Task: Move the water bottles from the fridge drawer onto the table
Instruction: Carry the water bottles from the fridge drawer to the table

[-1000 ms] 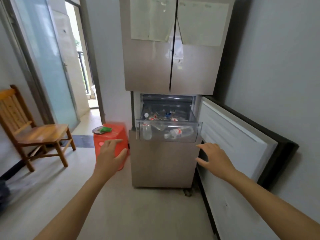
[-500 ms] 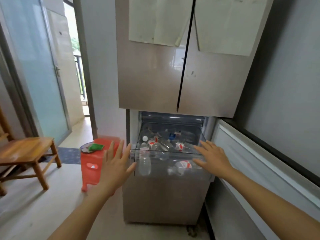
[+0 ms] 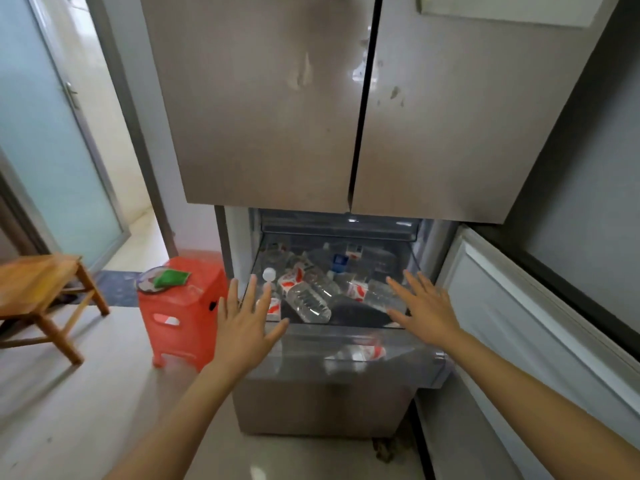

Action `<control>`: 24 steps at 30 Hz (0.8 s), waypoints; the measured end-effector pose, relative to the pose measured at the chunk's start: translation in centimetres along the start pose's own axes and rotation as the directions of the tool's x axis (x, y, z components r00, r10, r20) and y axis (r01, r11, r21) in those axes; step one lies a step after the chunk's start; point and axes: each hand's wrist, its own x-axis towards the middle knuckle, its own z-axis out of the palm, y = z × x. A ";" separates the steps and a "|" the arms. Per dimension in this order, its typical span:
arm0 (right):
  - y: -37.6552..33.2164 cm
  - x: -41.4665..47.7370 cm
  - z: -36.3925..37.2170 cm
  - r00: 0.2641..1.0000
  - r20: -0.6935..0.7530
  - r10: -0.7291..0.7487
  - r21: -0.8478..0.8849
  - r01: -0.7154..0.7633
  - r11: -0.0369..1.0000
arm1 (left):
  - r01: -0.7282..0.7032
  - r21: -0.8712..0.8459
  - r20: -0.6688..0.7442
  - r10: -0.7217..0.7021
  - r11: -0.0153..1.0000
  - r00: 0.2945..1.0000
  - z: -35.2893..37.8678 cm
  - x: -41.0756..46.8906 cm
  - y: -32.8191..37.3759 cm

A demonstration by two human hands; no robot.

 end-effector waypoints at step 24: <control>2.8 18.9 8.2 0.940 0.276 -0.199 0.312 0.108 0.944 | 0.521 -0.245 0.611 -0.287 0.817 0.737 9.6 15.3 7.8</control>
